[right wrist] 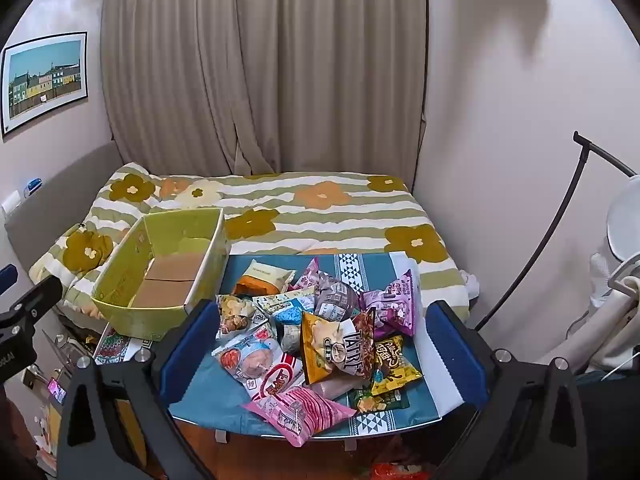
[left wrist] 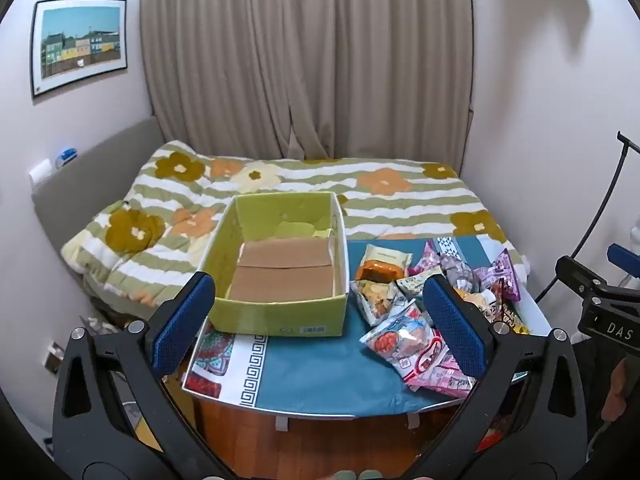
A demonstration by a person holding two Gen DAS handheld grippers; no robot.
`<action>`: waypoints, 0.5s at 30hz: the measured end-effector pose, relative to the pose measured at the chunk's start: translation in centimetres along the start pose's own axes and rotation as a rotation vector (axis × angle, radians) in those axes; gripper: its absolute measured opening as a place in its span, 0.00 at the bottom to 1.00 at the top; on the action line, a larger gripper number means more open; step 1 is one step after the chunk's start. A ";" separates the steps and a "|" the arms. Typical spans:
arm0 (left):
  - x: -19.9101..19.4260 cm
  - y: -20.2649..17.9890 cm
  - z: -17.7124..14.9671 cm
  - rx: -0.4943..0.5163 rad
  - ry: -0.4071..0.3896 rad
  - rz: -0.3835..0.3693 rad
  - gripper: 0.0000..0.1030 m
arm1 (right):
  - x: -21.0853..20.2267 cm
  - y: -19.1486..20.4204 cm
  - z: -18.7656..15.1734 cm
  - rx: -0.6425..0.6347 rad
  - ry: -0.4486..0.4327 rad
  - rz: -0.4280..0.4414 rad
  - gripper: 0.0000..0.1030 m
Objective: Organize snacks
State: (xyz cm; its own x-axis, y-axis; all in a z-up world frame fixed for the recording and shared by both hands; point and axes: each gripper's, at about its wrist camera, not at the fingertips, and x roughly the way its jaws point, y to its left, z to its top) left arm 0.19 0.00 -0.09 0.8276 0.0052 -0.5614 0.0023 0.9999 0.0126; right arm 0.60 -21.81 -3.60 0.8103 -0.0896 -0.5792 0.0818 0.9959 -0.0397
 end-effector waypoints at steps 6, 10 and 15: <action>0.5 -0.5 -0.2 0.005 -0.012 -0.016 1.00 | 0.1 0.0 0.0 -0.002 0.002 -0.006 1.00; 0.4 -0.8 -0.4 0.005 -0.015 -0.025 1.00 | 0.0 0.1 0.1 -0.002 0.003 -0.015 1.00; 0.1 -1.0 -0.5 0.005 -0.017 -0.032 1.00 | 0.0 0.1 0.1 -0.001 -0.002 -0.018 1.00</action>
State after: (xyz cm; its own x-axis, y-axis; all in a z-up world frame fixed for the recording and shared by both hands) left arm -0.03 -0.99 -0.53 0.8363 -0.0268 -0.5476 0.0313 0.9995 -0.0011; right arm 0.65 -21.66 -3.55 0.8098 -0.1078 -0.5767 0.0961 0.9941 -0.0509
